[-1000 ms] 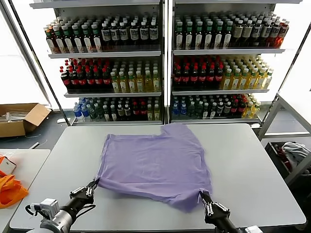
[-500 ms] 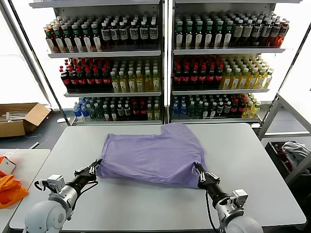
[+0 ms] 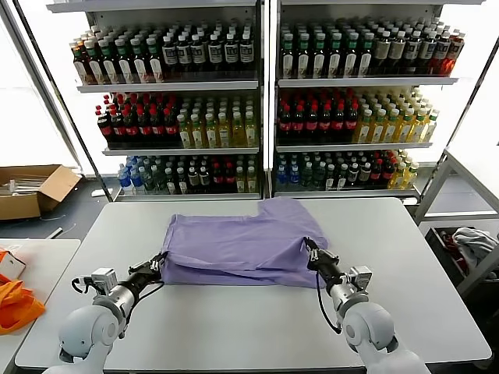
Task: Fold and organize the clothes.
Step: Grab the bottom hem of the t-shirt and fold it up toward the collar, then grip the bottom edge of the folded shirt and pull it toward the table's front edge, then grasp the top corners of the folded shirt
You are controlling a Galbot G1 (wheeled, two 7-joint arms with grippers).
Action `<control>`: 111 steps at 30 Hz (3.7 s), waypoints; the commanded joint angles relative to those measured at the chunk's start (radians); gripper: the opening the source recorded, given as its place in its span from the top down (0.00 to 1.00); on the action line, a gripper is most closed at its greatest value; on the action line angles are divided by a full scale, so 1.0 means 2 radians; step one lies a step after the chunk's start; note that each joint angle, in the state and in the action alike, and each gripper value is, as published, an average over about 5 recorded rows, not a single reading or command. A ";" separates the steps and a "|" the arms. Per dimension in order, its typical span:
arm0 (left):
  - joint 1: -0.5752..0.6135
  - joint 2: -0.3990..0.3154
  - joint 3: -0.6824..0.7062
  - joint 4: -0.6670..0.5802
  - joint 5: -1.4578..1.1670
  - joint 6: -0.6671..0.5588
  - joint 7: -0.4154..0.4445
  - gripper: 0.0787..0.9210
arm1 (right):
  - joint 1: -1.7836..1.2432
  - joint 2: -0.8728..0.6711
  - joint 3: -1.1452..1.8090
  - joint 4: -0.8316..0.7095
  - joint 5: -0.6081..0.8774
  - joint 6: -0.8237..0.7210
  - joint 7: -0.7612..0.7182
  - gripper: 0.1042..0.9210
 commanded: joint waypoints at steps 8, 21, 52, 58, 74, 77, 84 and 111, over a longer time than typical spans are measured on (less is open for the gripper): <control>0.018 0.003 -0.029 -0.017 0.012 0.000 0.001 0.55 | -0.030 -0.009 0.030 0.021 -0.021 -0.009 0.002 0.48; 0.057 -0.024 -0.013 -0.029 0.024 -0.001 -0.004 0.14 | -0.150 -0.006 0.055 0.095 -0.070 -0.032 0.034 0.13; 0.098 -0.015 -0.020 -0.023 0.014 -0.001 0.004 0.91 | -0.171 -0.015 0.051 0.103 -0.063 -0.040 0.044 0.99; 0.139 -0.009 -0.034 -0.058 0.020 -0.001 0.007 0.99 | -0.205 -0.029 0.060 0.127 -0.063 -0.030 0.043 0.99; 0.259 -0.031 -0.065 -0.176 0.058 -0.001 0.022 0.99 | -0.400 -0.038 0.088 0.251 -0.099 0.000 0.042 0.99; 0.286 -0.039 -0.071 -0.196 0.058 -0.001 0.022 0.99 | -0.422 -0.038 0.093 0.259 -0.105 0.006 0.044 0.99; 0.321 -0.045 -0.079 -0.221 0.070 0.000 0.023 0.97 | -0.451 -0.047 0.103 0.281 -0.088 0.007 0.049 0.95; 0.069 0.127 -0.040 -0.054 -0.032 -0.001 0.080 0.13 | 0.058 -0.044 0.031 0.020 -0.009 -0.111 -0.105 0.12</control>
